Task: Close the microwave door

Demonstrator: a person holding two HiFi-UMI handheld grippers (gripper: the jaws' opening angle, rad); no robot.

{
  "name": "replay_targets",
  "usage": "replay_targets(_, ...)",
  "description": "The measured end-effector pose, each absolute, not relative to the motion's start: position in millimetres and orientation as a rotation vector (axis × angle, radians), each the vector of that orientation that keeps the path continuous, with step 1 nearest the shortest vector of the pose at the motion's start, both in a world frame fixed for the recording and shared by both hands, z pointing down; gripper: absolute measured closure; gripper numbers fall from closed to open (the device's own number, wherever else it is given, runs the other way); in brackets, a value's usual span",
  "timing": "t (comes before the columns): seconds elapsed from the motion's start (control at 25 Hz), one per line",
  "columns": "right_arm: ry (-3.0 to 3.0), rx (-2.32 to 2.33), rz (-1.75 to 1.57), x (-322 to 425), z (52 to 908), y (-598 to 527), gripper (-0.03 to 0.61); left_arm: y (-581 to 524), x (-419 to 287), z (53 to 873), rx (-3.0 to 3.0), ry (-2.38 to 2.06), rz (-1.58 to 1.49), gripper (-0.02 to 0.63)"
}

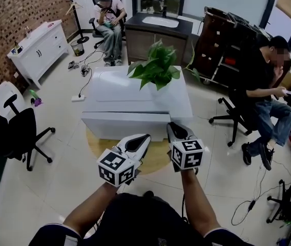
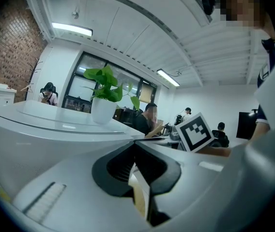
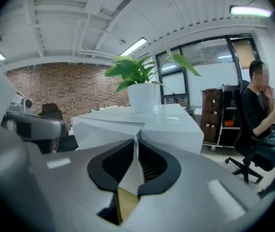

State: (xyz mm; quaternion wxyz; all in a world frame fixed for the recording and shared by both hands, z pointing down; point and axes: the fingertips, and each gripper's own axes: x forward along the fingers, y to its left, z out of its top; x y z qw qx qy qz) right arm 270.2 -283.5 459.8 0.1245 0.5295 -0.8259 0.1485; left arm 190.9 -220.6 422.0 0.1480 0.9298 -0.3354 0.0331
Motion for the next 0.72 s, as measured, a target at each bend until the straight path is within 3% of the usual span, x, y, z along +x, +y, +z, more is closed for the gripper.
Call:
replay_targets(0.2,-2.336,1.688,0.538,277,461,-295,0.536,-220,198,426,2.673,-0.942,0.114,0.601)
replay_targets(0.24,-2.309,1.729,0.553,280,461,-297,0.574,-221,199,426,2.674,-0.938,0.114,0.601)
replay_targets(0.36,-2.271,1.799,0.559,281,461,-299,0.574,-223,201,427,2.676,-0.932,0.111,0.601)
replay_targets(0.72,-2.341,1.714,0.571,283,460,-284,0.575,-224,198,432,2.671,-0.925,0.13,0.601)
